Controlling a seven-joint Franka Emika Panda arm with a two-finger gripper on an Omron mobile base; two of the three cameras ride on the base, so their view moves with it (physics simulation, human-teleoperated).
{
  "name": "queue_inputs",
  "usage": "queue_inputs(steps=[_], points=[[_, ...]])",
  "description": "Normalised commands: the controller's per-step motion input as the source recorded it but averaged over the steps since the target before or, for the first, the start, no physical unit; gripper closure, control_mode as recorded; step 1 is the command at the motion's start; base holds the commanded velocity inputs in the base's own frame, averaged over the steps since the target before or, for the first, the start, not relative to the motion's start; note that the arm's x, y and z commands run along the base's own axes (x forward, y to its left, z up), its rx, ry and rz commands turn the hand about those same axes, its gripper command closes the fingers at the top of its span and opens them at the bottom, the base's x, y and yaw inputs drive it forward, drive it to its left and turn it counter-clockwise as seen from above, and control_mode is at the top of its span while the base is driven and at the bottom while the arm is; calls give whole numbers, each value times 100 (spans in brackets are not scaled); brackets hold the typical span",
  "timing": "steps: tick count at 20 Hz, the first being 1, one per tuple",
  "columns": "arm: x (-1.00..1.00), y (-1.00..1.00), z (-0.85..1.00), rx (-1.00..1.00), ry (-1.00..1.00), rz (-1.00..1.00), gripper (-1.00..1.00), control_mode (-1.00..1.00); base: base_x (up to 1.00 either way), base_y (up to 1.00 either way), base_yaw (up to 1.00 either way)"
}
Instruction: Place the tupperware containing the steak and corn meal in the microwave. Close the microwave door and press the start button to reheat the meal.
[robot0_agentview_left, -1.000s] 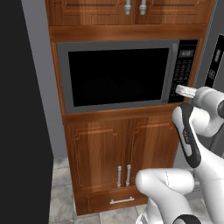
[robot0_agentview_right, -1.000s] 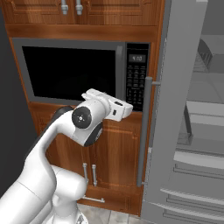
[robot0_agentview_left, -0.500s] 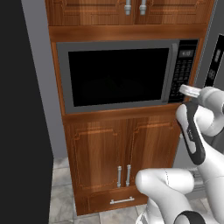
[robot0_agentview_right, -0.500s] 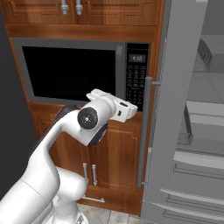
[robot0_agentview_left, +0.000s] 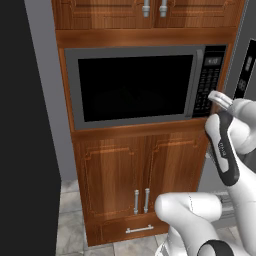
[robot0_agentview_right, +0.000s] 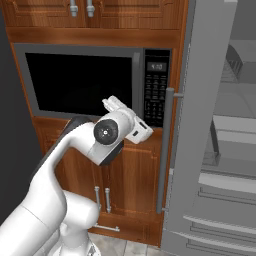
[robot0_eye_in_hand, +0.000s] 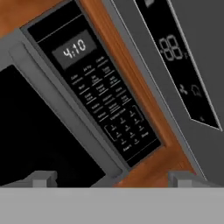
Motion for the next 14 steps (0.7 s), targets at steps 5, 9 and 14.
queue_inputs(steps=[5, 9, 14], points=[[-13, 10, 0, 43, 1, -10, -100, -100, 0, 0, 0], [-30, 0, 0, 45, 0, -12, -100, -100, 0, 0, 0], [-18, 0, -3, 36, 1, -11, 100, -100, 0, 0, 0]])
